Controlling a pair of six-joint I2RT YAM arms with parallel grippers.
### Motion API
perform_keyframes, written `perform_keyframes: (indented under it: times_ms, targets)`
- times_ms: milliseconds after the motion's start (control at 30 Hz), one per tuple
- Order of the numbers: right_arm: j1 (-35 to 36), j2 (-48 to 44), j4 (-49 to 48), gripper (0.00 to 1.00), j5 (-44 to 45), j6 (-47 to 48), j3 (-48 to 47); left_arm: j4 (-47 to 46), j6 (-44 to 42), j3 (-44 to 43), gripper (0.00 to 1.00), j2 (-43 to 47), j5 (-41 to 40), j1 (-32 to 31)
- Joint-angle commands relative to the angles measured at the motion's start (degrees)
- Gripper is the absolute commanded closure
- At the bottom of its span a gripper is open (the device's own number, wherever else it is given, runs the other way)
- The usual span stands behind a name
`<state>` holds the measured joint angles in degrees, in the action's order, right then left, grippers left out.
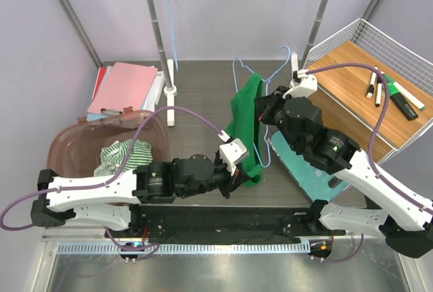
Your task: Remove the tank top from the hanger
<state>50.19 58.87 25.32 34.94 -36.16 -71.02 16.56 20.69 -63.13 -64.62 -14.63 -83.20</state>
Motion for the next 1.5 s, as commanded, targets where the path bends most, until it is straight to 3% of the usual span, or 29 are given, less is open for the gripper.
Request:
perform_keyframes:
  times_ms: [0, 100, 300, 467, 600, 667, 1100, 1300, 1467]
  targets:
    - [0.17, -3.76, -2.12, 0.99, -2.85, -1.28, -2.63, -1.09, 2.25, 1.78, 1.0, 2.22, -4.34, -0.21]
    - [0.17, -6.21, -0.55, 0.99, -7.41, -0.75, -1.84, 1.45, 3.48, 1.26, 0.99, 2.48, -9.61, -0.21]
    - [0.25, -11.93, 3.41, 0.99, -13.84, 4.5, 0.53, 2.61, 3.57, 2.05, 0.81, 4.85, -11.56, -0.21]
    - [0.17, -19.14, 4.47, 0.99, -17.44, 9.17, 4.48, 0.67, 2.08, 2.4, 0.55, 7.49, -8.06, -0.21]
    - [0.17, -22.48, 2.37, 0.99, -24.29, 9.97, 7.91, 1.28, 0.5, 0.65, 0.28, 9.51, -5.14, -0.21]
    - [0.17, -24.32, -0.43, 0.99, -28.07, 9.8, 10.72, 1.99, -0.29, -0.93, 0.23, 10.91, -7.58, -0.12]
    - [0.17, -31.01, -9.76, 0.99, -37.31, 7.07, 20.13, 8.22, -9.88, -12.71, 0.19, 6.35, -39.23, -0.21]
    - [0.17, -38.82, -21.96, 0.99, -39.16, 6.37, 27.77, 5.62, -6.89, -8.43, 0.2, 10.55, -41.88, -0.21]
    - [0.17, -39.11, -19.44, 0.99, -37.83, 6.37, 26.91, -0.65, -10.31, -4.28, 0.21, 14.79, -35.48, -0.21]
